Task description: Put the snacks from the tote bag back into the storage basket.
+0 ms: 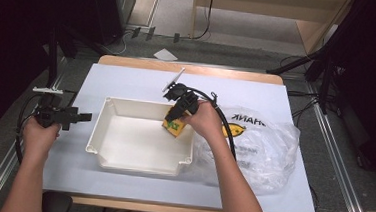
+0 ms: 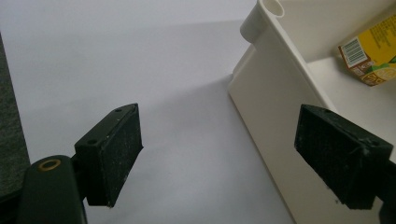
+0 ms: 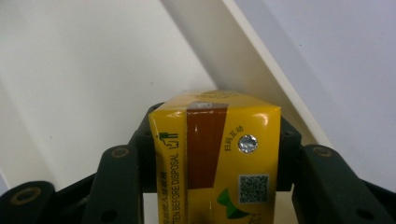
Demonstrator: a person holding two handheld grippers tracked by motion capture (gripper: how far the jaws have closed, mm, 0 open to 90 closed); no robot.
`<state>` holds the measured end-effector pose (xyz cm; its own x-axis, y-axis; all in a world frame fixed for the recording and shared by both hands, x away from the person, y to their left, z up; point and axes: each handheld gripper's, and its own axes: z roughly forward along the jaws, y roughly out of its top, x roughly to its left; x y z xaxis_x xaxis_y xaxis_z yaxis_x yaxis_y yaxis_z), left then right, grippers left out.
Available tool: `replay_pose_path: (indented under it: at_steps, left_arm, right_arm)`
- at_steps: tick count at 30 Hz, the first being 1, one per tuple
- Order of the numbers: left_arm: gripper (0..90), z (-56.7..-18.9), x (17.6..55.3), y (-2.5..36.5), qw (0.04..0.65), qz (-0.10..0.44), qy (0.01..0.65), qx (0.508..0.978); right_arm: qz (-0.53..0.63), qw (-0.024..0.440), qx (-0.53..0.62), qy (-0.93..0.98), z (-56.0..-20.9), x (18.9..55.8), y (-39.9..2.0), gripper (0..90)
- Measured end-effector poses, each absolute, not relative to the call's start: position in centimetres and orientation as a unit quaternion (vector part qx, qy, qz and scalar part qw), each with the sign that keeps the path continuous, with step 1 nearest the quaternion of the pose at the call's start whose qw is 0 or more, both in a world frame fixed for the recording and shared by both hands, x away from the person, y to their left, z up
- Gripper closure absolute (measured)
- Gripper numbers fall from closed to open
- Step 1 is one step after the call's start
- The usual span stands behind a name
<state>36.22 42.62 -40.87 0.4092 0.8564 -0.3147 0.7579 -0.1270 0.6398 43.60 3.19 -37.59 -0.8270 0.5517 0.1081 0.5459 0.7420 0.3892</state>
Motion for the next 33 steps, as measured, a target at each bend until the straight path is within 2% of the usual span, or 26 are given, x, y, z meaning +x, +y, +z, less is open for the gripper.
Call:
replay_pose_path:
  at_steps: [15, 19, 33]
  left_arm:
    - [15.7, -40.9, 36.2, 42.7, 0.382, 0.064, 0.54, 0.747]
    - [15.7, -40.9, 36.2, 42.7, 0.381, 0.063, 0.54, 0.747]
    - [15.7, -40.9, 36.2, 42.8, 0.382, 0.064, 0.541, 0.747]
  right_arm:
    - [0.223, -0.001, 0.289, 0.931, -37.7, 43.8, 3.7, 49.8]
    - [0.238, -0.007, 0.292, 0.926, -37.3, 43.9, 3.4, 46.5]
    - [0.274, 0.004, 0.294, 0.916, -34.1, 42.7, 1.7, 43.9]
